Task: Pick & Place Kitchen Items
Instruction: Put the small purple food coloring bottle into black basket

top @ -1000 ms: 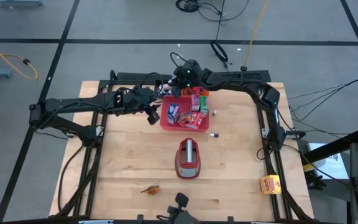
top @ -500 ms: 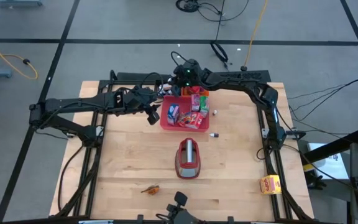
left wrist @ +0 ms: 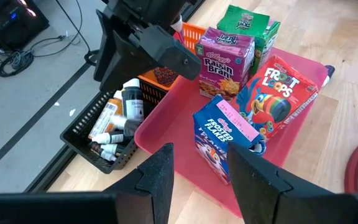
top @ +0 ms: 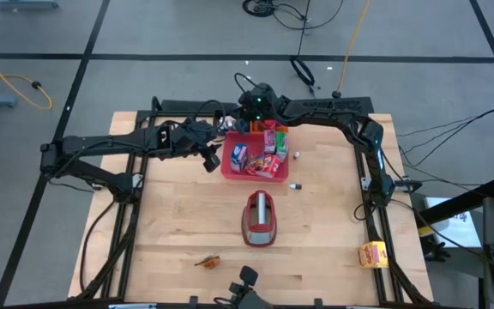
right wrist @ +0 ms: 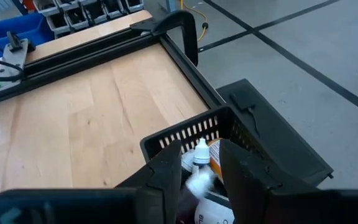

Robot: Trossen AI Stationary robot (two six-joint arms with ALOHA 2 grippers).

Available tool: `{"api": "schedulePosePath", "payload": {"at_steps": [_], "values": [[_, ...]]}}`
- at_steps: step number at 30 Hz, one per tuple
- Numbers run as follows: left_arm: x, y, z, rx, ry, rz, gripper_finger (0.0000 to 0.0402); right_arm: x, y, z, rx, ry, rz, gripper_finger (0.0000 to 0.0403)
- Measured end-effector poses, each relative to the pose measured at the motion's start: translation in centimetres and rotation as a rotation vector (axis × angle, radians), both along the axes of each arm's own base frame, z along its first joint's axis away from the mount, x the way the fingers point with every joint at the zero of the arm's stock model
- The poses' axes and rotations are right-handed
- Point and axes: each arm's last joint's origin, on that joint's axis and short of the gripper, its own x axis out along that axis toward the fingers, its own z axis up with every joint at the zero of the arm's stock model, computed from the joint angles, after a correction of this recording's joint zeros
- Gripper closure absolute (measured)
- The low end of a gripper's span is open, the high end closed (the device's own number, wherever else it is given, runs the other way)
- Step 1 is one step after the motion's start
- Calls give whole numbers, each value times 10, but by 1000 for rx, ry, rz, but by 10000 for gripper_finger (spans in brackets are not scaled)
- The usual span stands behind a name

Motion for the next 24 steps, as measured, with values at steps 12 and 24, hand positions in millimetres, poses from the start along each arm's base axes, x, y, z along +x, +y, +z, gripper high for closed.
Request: {"api": "schedulePosePath", "payload": {"at_steps": [12,24], "values": [[0,0,-1,-1,8,0,252,5,16,5,-8,18,51,304],[-2,-1,-3,-11,34,1,252,-1,81,49,-57,135,228,307]]}}
